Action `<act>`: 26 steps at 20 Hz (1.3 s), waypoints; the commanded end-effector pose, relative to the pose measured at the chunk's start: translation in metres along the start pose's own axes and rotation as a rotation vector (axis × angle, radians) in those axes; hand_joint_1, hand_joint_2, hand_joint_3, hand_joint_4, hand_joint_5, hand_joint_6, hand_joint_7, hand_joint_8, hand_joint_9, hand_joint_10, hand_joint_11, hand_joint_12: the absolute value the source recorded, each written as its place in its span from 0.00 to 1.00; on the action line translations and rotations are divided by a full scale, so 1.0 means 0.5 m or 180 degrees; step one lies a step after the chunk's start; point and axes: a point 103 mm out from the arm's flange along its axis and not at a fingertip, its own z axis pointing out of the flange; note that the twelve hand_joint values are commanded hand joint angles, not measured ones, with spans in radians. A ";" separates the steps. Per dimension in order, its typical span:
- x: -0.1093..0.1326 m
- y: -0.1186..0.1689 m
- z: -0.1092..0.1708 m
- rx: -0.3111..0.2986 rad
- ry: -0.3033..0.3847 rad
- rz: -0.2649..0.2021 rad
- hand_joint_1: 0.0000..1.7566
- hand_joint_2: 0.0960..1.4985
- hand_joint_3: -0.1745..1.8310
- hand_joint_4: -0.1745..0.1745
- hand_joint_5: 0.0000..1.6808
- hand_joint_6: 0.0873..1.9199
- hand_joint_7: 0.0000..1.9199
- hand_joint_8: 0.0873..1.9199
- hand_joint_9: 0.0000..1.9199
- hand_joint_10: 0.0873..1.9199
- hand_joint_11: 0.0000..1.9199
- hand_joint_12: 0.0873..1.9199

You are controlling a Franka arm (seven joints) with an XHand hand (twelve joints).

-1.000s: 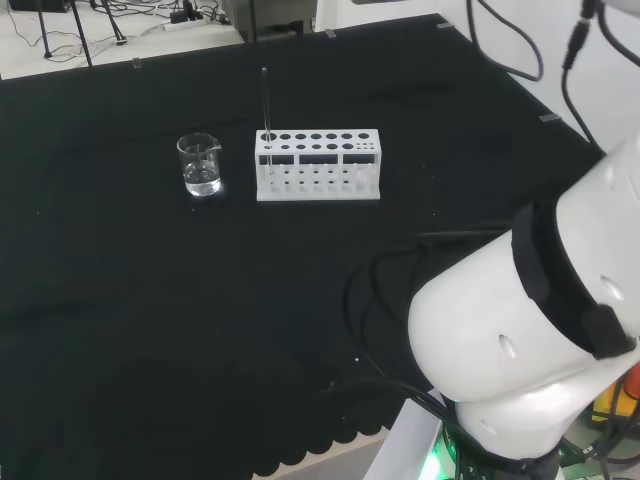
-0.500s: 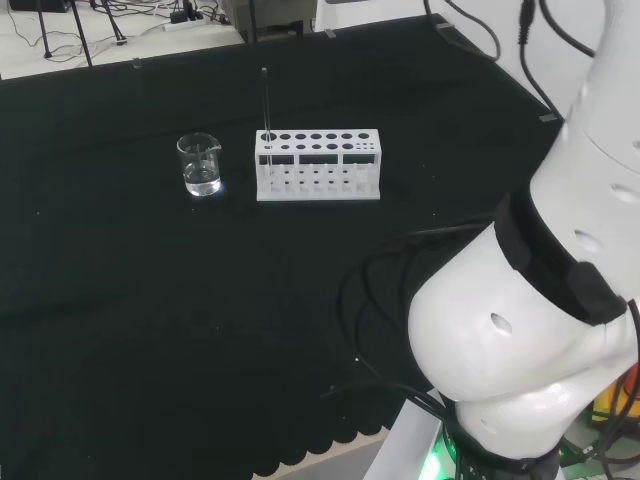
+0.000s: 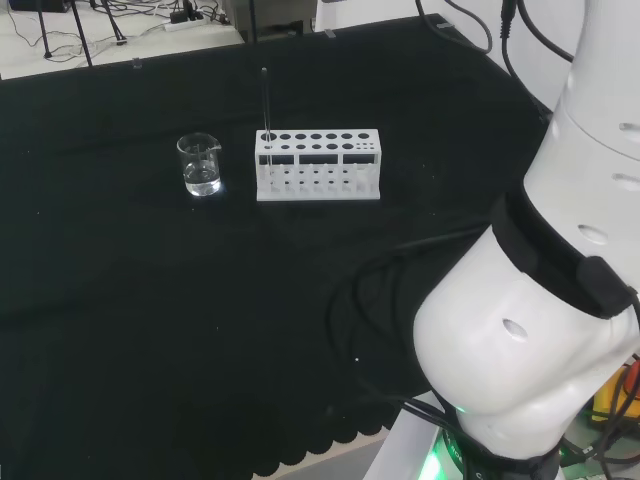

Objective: Take the glass rod from the white test tube rack.

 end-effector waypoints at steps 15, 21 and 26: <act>0.076 -0.019 0.178 0.0351 0.0108 -0.0386 0.26 0.59 0.38 0.14 0.06 0.00 0.10 0.46 0.14 0.45 0.00 0.64; 0.056 0.013 0.220 0.0407 0.0129 -0.0385 0.25 0.60 0.38 0.12 0.08 0.00 0.11 0.46 0.16 0.46 0.00 0.66; 0.036 0.053 0.239 0.0445 0.0134 -0.0391 0.25 0.60 0.38 0.12 0.09 0.00 0.11 0.47 0.16 0.46 0.00 0.68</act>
